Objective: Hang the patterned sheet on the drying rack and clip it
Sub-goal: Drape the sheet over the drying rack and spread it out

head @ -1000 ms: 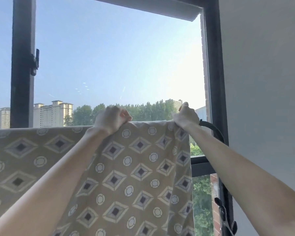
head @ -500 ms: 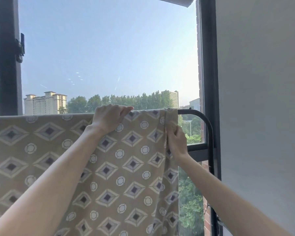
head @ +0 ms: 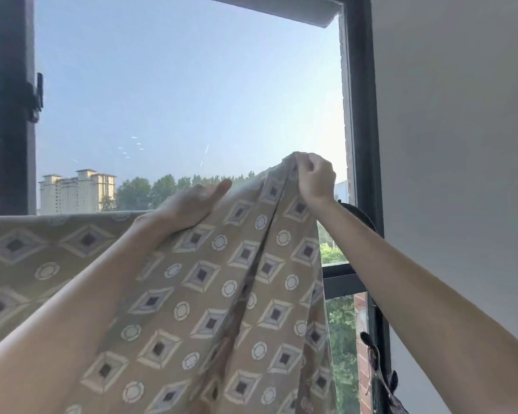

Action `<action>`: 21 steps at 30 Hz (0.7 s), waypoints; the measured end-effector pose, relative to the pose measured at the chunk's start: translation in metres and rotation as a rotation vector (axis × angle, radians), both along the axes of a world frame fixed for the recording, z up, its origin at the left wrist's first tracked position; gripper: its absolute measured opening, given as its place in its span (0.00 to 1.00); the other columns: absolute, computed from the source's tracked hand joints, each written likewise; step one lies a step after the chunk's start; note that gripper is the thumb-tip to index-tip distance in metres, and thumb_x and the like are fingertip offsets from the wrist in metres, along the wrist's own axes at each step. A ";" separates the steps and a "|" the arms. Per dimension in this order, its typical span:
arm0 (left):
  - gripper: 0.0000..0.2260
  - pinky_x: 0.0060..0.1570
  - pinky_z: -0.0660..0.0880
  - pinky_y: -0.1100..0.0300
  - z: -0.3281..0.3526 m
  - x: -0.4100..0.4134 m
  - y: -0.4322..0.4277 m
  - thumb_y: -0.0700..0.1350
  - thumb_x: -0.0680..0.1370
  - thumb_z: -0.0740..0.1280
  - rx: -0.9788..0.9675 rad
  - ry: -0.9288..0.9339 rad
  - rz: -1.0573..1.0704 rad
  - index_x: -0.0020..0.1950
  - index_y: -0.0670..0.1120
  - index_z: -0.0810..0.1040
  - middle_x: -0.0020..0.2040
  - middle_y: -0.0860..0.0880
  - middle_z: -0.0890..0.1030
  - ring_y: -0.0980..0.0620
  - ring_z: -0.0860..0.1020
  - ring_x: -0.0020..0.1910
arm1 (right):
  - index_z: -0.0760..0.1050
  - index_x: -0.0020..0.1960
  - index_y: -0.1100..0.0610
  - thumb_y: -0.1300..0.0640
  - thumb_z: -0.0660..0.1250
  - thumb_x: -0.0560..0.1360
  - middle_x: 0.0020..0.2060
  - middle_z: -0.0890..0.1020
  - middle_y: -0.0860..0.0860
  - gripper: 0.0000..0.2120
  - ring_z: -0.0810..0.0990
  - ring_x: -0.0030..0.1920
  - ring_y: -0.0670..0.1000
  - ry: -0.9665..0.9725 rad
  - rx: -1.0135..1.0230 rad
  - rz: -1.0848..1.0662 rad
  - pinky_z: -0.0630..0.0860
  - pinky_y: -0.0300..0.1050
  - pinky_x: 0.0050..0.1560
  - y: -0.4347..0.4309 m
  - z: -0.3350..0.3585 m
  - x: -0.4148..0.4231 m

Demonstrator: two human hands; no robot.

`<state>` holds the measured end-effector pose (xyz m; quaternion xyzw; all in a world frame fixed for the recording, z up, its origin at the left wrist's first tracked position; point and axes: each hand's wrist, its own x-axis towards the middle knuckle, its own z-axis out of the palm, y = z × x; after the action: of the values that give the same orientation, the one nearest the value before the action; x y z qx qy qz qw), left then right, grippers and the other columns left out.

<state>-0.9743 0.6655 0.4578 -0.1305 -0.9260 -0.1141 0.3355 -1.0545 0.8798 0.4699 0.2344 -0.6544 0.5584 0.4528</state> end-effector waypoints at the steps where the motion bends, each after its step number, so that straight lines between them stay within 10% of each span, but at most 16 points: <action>1: 0.42 0.42 0.72 0.62 0.002 0.004 -0.001 0.78 0.65 0.44 -0.006 -0.017 -0.060 0.55 0.48 0.77 0.44 0.54 0.80 0.56 0.77 0.42 | 0.66 0.32 0.52 0.53 0.58 0.81 0.28 0.68 0.46 0.18 0.65 0.28 0.44 -0.003 0.002 -0.015 0.63 0.30 0.25 -0.001 0.006 -0.003; 5: 0.31 0.28 0.68 0.66 0.002 0.007 -0.014 0.71 0.66 0.60 0.015 0.019 -0.152 0.42 0.44 0.83 0.32 0.46 0.82 0.57 0.71 0.23 | 0.76 0.53 0.60 0.51 0.56 0.82 0.41 0.76 0.49 0.15 0.73 0.41 0.48 -0.014 0.025 -0.057 0.65 0.37 0.33 -0.007 0.013 -0.007; 11: 0.19 0.38 0.72 0.53 0.032 0.009 -0.018 0.56 0.78 0.63 0.050 0.298 0.021 0.39 0.41 0.78 0.32 0.44 0.78 0.46 0.73 0.33 | 0.66 0.36 0.57 0.53 0.54 0.82 0.30 0.70 0.47 0.17 0.67 0.30 0.46 -0.049 0.100 -0.212 0.59 0.38 0.28 -0.002 0.011 -0.011; 21: 0.14 0.35 0.68 0.63 0.019 -0.020 0.003 0.53 0.77 0.62 0.107 -0.266 0.000 0.55 0.46 0.79 0.43 0.52 0.78 0.53 0.75 0.38 | 0.74 0.46 0.65 0.55 0.54 0.82 0.33 0.74 0.52 0.16 0.76 0.33 0.52 -0.250 0.389 -0.380 0.64 0.39 0.27 0.010 -0.028 -0.039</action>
<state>-0.9945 0.6684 0.4768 -0.0962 -0.9549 -0.1793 0.2164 -1.0936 0.8900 0.4421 0.1194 -0.8319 0.3522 0.4119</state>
